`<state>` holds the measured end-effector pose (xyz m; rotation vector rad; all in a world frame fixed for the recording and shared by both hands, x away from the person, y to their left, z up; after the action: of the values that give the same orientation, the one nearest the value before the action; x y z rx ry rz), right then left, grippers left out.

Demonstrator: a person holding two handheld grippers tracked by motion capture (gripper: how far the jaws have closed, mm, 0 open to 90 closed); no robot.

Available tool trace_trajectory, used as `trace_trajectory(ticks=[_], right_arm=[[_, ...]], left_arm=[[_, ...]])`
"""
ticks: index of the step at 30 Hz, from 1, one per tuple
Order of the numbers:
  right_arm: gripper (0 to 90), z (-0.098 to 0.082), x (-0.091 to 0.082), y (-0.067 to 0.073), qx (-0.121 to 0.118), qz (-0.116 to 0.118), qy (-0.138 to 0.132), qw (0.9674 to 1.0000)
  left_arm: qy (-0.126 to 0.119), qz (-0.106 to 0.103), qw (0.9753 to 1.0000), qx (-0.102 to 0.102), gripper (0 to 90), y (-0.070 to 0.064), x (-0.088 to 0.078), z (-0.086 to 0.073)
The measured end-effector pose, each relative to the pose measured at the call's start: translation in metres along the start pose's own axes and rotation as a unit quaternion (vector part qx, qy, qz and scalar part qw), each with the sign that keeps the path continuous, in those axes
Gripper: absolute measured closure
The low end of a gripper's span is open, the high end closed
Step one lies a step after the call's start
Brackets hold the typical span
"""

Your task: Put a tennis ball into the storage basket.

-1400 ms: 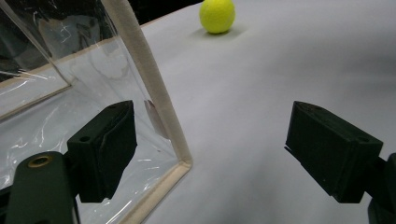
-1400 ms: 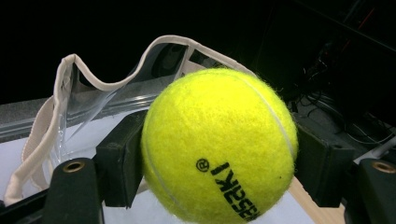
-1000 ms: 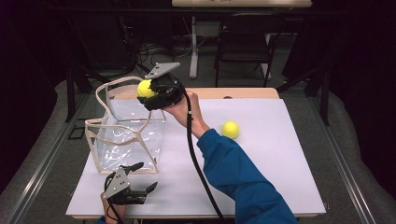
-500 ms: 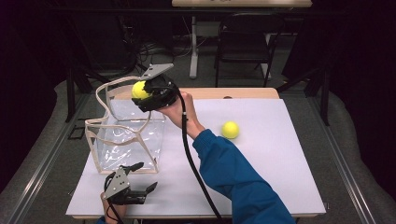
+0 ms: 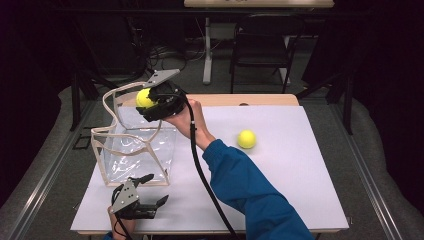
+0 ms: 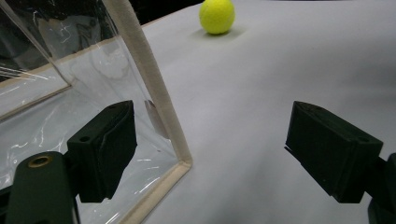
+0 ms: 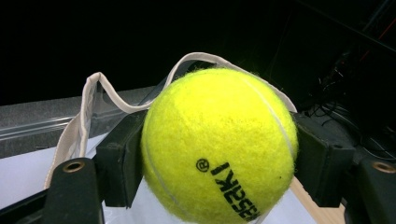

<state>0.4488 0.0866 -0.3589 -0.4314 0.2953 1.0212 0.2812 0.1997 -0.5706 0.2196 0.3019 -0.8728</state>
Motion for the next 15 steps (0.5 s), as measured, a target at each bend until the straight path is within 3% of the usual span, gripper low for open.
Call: trace_trajectory(ticks=[15], right_arm=[[26.3,0.0016,0.0098,0.0076,-0.003,0.011,0.01,0.9999]], left_arm=[[-0.002,-0.001,1.0,-0.004,15.9,-0.0005,0.0007,-0.0001]])
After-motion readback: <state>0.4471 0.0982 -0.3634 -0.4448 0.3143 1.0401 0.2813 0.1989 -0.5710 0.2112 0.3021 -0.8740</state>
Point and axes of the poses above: each handheld gripper's, and its own axes: x roughly forward along the jaws, z roughly out of its top, y roughly to its left, the point moved 4 cm from there along x, roughly forward along the jaws, and after that the axes turned 3 degrees about -x, right-handed, at the moved point
